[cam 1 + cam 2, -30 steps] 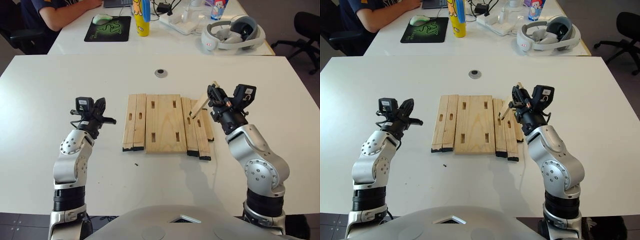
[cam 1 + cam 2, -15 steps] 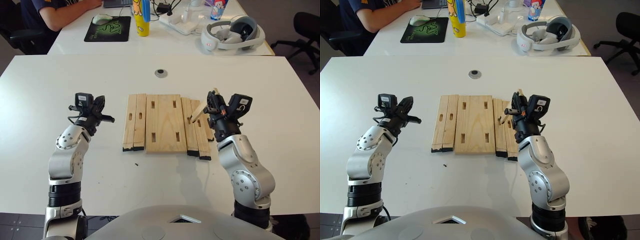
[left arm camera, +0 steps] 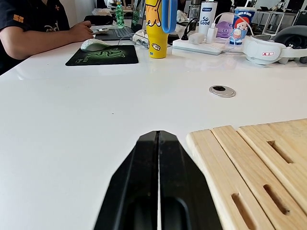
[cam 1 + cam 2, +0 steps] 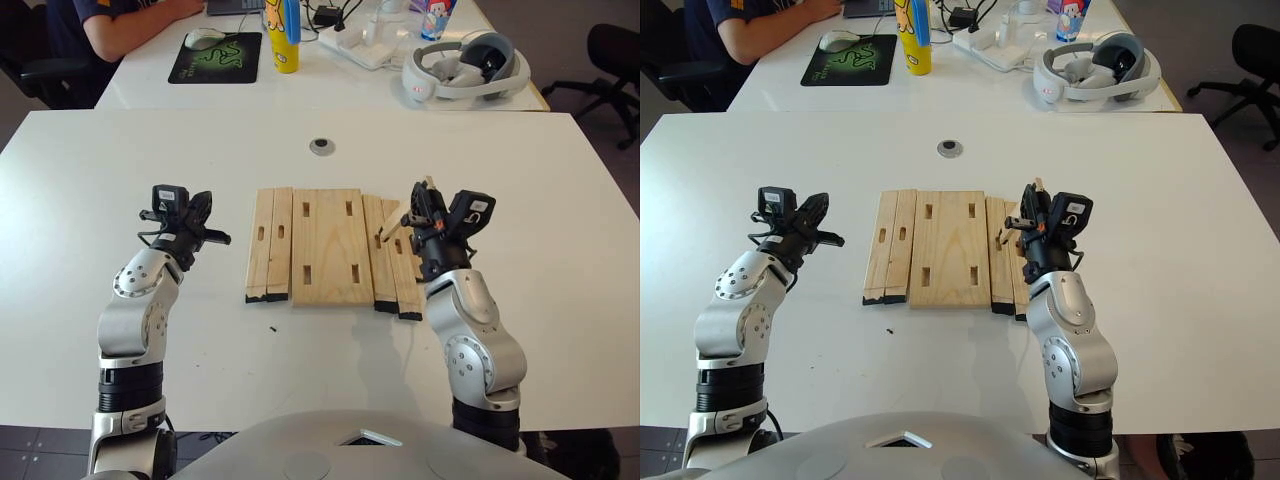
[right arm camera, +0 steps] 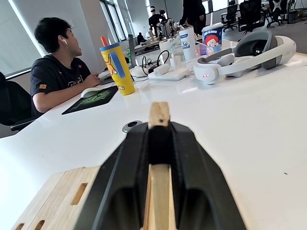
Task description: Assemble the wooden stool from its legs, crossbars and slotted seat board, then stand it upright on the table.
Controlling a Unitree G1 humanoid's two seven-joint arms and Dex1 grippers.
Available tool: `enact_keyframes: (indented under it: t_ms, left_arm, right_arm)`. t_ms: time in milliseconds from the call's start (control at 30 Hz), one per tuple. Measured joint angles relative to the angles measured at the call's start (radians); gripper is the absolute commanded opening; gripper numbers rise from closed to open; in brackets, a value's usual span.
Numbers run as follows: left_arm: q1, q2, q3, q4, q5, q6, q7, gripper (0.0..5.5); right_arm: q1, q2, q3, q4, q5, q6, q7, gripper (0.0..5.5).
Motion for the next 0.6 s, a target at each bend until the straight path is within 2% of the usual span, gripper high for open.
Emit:
enact_keyframes:
  t_ms: [600]
  left_arm:
    - [-0.019, 0.003, 0.004, 0.000, 0.000, 0.014, -0.012, 0.00]
  right_arm:
    - [0.025, 0.049, -0.011, 0.043, -0.020, -0.032, 0.018, 0.45]
